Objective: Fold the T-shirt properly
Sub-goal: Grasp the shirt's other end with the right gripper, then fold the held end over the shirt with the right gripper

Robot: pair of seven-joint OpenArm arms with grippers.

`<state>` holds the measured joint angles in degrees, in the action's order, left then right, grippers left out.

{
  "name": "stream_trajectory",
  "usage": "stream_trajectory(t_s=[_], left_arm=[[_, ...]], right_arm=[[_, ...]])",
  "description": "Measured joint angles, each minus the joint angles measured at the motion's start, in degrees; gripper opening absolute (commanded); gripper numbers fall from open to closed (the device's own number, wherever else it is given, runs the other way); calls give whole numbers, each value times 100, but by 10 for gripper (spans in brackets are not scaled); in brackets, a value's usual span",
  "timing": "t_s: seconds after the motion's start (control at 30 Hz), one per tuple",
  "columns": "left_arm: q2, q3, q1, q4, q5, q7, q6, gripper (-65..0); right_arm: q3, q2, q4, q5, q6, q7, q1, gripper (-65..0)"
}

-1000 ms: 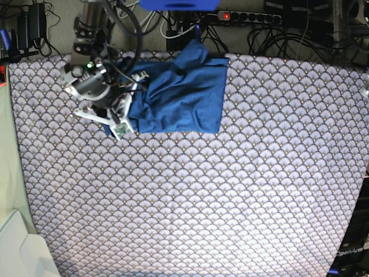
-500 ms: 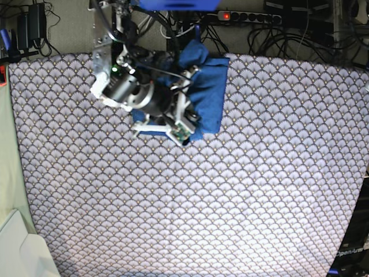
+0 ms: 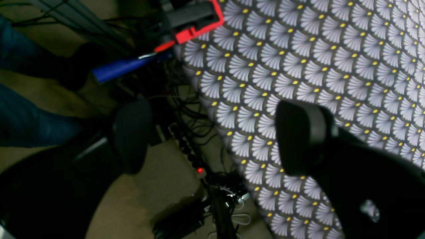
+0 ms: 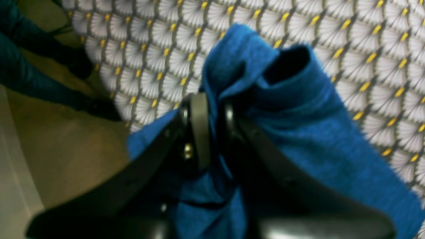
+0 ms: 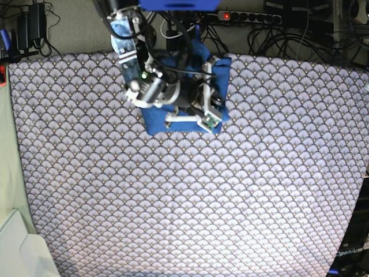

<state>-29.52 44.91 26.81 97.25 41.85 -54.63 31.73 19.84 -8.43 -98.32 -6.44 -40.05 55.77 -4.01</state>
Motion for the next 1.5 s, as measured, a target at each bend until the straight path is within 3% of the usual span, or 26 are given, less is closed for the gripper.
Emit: stream_trajectory(t_s=[0.53, 0.73, 0.9, 1.0, 1.2, 1.33, 1.4, 1.5], left_arm=[[2, -35, -33, -13, 2, 0, -2, -82], [4, -35, -46, -243, 0, 0, -4, -82], [2, -35, -46, -243, 2, 0, -2, -82], [2, -35, -31, -243, 2, 0, -4, -82], [4, -35, -4, -243, 0, 0, -2, -82], [4, -37, -15, -243, 0, 0, 0, -82], [4, -37, -17, -243, 2, -2, 0, -82], [2, -37, -48, -243, 4, 0, -2, -82]], right_arm=[[11, 0, 629, -2, 0, -28, 415, -637], [557, 26, 638, 9, 4, -13, 431, -510], [957, 2, 638, -44, 2, -55, 476, -360], [981, 13, 636, -24, 4, -269, 538, -320], [981, 17, 551, 9, 4, -243, 538, -319], [555, -4, 111, 2, 4, -258, 507, -331], [221, 2, -142, 26, 4, -223, 492, -381], [-177, 7, -422, -4, 4, -260, 431, -516]])
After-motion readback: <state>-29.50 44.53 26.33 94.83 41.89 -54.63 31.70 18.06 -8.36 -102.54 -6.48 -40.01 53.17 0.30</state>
